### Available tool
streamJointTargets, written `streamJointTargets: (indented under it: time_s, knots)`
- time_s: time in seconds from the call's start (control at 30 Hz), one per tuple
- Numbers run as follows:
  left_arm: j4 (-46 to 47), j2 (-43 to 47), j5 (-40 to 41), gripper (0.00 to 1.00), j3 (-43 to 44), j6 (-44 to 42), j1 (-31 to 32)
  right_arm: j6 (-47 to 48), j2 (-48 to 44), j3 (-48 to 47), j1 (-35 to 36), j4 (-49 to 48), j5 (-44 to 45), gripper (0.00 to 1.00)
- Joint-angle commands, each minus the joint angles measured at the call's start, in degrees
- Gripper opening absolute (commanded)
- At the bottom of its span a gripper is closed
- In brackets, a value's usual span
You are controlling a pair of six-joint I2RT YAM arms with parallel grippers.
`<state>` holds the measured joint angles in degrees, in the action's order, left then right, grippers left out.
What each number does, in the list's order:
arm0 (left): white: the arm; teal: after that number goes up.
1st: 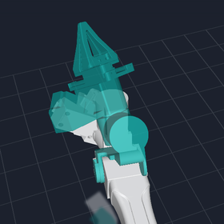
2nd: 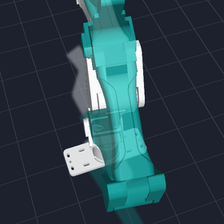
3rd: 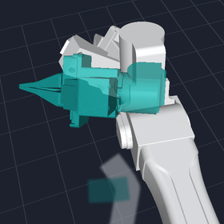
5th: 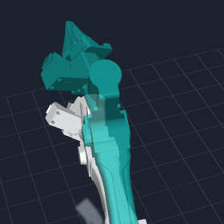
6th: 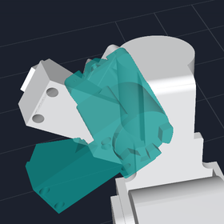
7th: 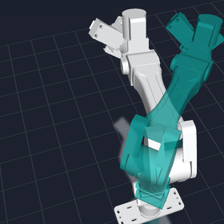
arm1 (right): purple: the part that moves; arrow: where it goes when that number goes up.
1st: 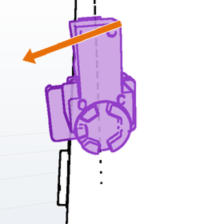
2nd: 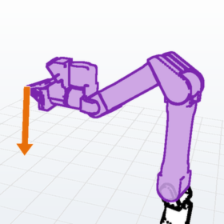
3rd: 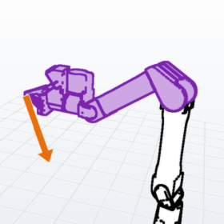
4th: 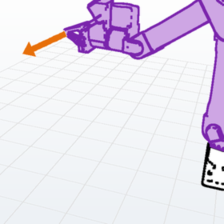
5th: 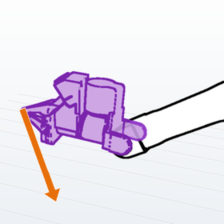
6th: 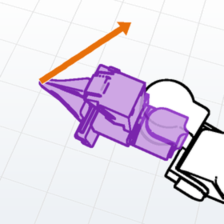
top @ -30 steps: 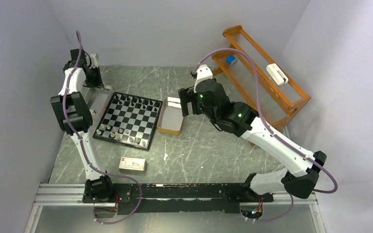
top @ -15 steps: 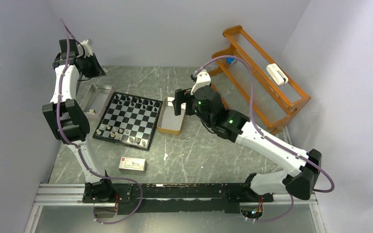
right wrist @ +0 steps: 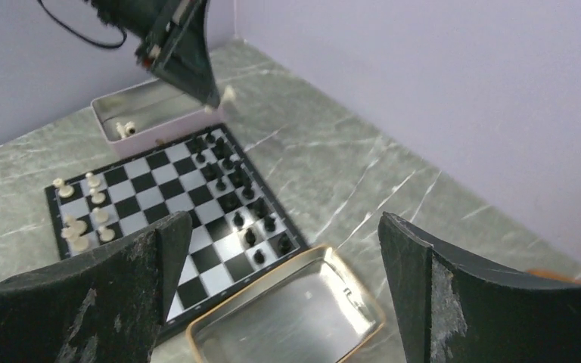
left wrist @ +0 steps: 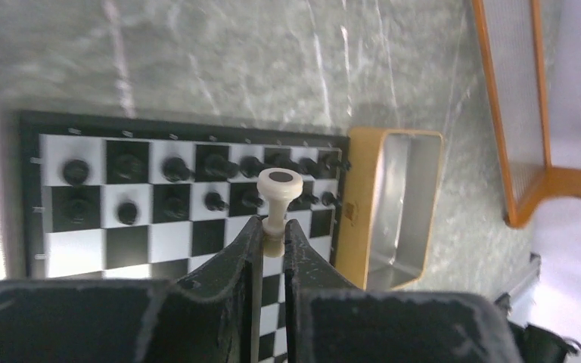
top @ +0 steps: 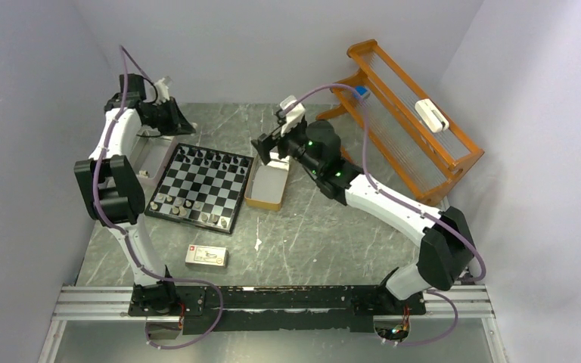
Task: Set up the chess pieces on the board
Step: Place the chess piece on the chessboard.
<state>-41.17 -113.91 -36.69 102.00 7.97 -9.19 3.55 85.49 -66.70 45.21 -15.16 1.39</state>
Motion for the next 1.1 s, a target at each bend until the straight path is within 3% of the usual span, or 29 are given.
streamJointTargets:
  time_s: [0.0,0.13,0.3,0.37,0.47,0.53,0.77,1.07]
  knots:
    - [-3.2,2.7,-5.3,0.05,-1.8,-1.1,3.7,6.5,-1.1,1.0,-4.6,-9.3,-13.5,0.98]
    - [-4.4,4.2,-8.0,0.05,-6.2,-2.1,7.7,20.4,-4.0,11.2,-6.1,-18.5,-25.7,0.99]
    - [-4.7,8.0,-11.4,0.05,-11.4,-2.8,13.0,36.6,-2.1,8.6,-6.2,-7.0,-31.5,0.99]
    - [-2.5,10.4,-15.1,0.05,-14.6,-1.6,13.9,42.7,-1.1,6.6,-6.2,-2.1,-34.0,0.91]
    - [-1.7,13.6,-14.8,0.05,-16.5,-0.6,15.5,49.7,0.7,4.9,-6.1,0.8,-37.5,0.67]
    - [-2.8,14.5,-15.8,0.05,-16.9,-1.3,16.9,52.8,1.9,3.9,-6.0,2.3,-38.9,0.61]
    - [-2.5,17.8,-17.3,0.05,-20.3,-0.7,19.8,64.3,5.0,2.4,-4.4,9.0,-36.8,0.66]
    - [-3.0,19.9,-16.9,0.05,-22.5,-1.7,22.8,72.1,8.1,-1.7,-0.5,12.9,-29.7,0.63]
